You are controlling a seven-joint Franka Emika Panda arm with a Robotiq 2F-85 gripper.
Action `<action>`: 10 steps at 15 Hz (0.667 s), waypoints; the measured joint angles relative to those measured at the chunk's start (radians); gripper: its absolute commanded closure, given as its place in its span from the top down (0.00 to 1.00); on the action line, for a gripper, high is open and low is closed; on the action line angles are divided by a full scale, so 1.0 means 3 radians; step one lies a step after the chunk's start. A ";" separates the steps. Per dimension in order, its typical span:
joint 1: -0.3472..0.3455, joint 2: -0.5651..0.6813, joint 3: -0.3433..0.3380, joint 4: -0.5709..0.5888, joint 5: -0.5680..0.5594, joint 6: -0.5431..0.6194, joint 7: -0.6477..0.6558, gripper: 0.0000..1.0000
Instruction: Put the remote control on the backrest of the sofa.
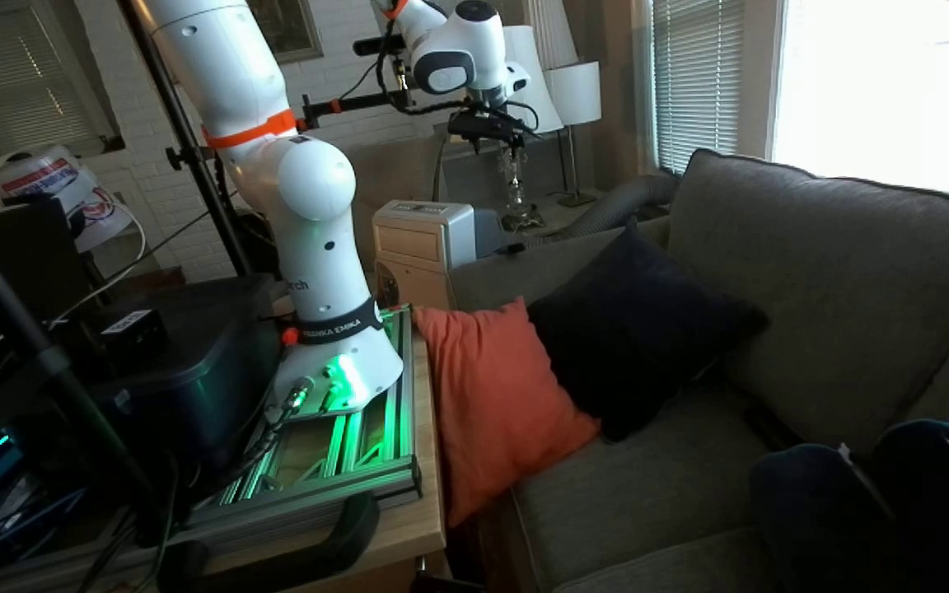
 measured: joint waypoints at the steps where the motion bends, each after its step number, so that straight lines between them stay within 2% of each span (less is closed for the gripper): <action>1: -0.0001 0.0000 0.0034 -0.0039 0.0097 0.0012 -0.0088 1.00; 6: -0.0016 0.0055 0.0162 -0.0247 0.0649 0.0063 -0.0766 1.00; 10: -0.0139 0.0245 0.0206 -0.0406 0.0889 0.0066 -0.1242 1.00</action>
